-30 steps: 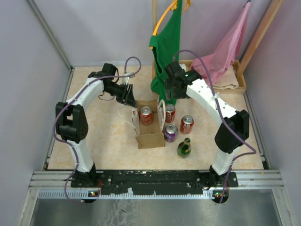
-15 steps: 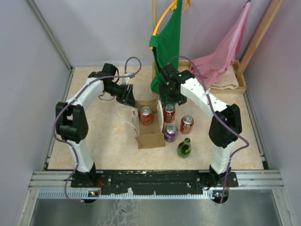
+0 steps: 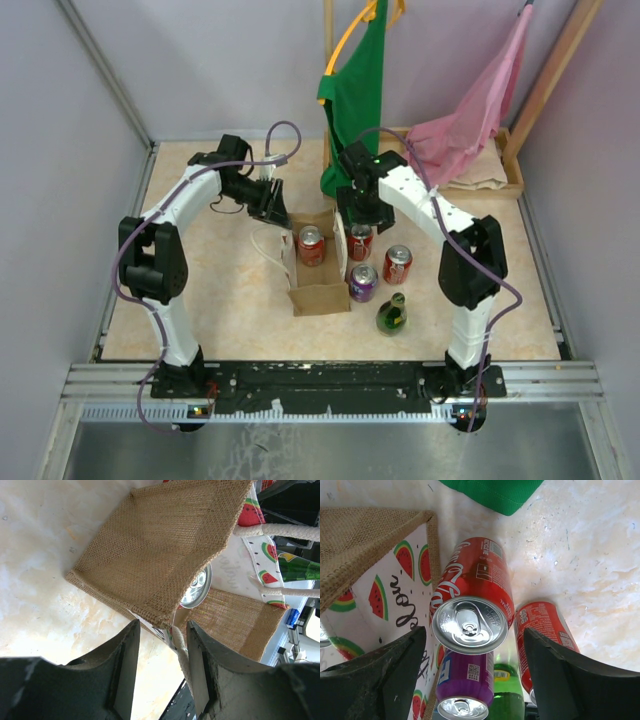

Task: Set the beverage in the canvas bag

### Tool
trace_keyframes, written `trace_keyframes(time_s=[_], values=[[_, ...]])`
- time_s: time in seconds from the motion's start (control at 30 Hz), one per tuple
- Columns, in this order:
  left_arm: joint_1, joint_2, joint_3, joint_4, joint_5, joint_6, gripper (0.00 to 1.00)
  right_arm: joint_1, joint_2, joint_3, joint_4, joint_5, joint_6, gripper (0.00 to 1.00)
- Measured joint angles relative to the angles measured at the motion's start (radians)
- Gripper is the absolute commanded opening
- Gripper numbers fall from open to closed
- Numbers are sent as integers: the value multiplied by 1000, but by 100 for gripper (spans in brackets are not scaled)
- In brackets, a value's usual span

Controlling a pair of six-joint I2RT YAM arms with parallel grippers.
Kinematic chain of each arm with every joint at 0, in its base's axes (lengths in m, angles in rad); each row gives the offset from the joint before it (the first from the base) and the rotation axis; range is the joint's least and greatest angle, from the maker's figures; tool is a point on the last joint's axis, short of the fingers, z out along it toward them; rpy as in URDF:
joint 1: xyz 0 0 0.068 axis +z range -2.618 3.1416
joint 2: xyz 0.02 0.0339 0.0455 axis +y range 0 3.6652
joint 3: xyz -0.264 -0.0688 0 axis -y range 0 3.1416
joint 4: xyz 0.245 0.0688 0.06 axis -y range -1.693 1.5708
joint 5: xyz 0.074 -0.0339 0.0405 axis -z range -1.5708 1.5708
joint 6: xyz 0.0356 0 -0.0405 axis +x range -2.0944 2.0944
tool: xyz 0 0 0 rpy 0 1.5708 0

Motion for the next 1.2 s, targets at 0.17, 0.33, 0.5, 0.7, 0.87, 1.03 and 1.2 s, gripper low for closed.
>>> trace_keyframes(time_s=[0.17, 0.33, 0.5, 0.7, 0.87, 1.03, 1.2], values=[[0, 0, 0, 0, 0, 1, 49, 0, 13, 0, 0, -10, 0, 76], [0, 0, 0, 0, 0, 1, 49, 0, 33, -2, 1, -15, -1, 75], [0, 0, 0, 0, 0, 2, 49, 0, 45, -11, 10, -20, 0, 71], [0, 0, 0, 0, 0, 2, 49, 0, 48, -21, 13, -27, -2, 41], [-3, 0, 0, 0, 0, 2, 49, -5, 47, -21, 13, -33, 0, 12], [-4, 0, 0, 0, 0, 2, 49, -4, 47, -11, 5, -16, 0, 0], [-5, 0, 0, -1, -4, 2, 48, -7, 47, 76, -58, 56, -1, 0]])
